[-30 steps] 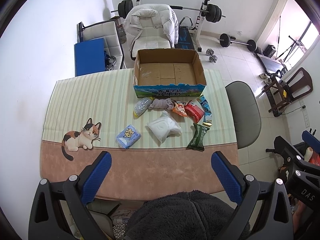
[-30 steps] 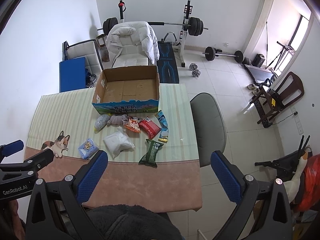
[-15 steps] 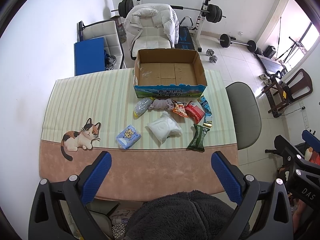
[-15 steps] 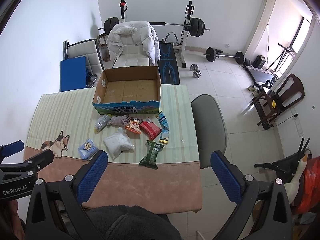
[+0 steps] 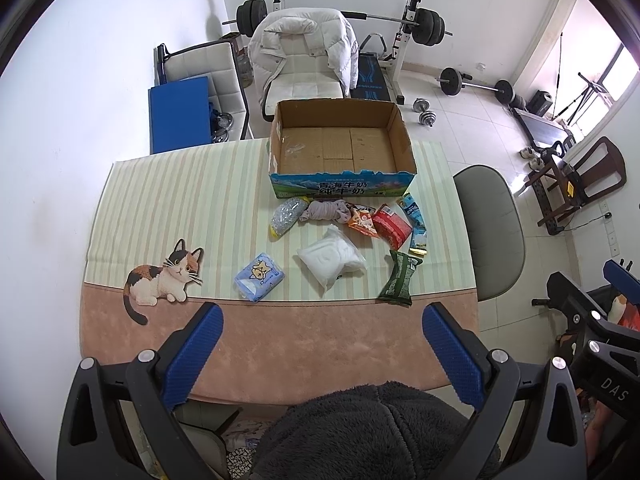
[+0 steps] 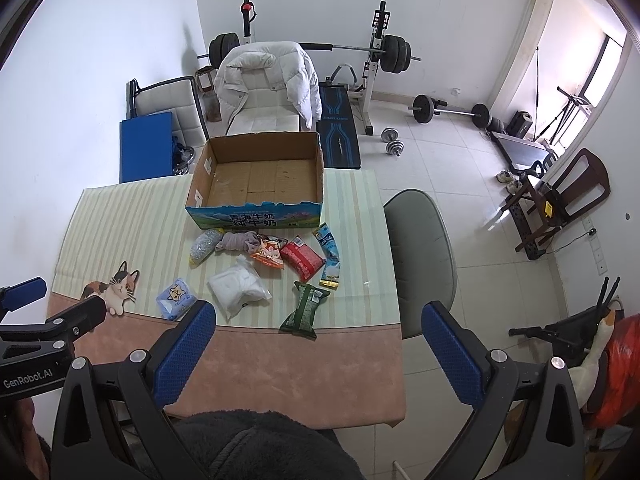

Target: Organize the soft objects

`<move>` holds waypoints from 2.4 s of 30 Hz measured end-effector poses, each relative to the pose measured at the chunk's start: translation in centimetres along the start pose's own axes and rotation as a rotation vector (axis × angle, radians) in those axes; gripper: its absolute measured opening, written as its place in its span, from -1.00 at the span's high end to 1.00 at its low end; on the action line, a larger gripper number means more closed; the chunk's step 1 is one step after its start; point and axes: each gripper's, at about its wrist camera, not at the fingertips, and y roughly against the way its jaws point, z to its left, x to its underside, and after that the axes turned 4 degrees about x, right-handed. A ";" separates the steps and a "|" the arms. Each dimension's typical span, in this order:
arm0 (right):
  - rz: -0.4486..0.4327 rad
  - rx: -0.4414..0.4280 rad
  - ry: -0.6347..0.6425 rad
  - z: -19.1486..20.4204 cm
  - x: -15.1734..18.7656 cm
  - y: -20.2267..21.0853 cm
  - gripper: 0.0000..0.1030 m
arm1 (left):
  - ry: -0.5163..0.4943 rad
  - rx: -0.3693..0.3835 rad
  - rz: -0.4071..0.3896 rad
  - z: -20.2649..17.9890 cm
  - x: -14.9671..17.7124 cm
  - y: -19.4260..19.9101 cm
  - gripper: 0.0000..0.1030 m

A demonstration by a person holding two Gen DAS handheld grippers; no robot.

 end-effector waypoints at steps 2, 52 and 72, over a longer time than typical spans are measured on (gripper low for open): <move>0.001 -0.001 -0.001 0.0 0.0 0.0 -1.00 | 0.003 0.001 0.001 0.0 0.0 0.0 -0.98; 0.687 -0.121 -0.215 2.5 6.7 -46.9 -1.00 | -0.794 -0.066 0.499 -3.9 -3.7 -40.7 -0.96; 0.745 -0.171 -0.265 3.0 9.4 -52.3 0.05 | 0.091 0.105 0.670 5.8 -4.9 -47.1 -0.52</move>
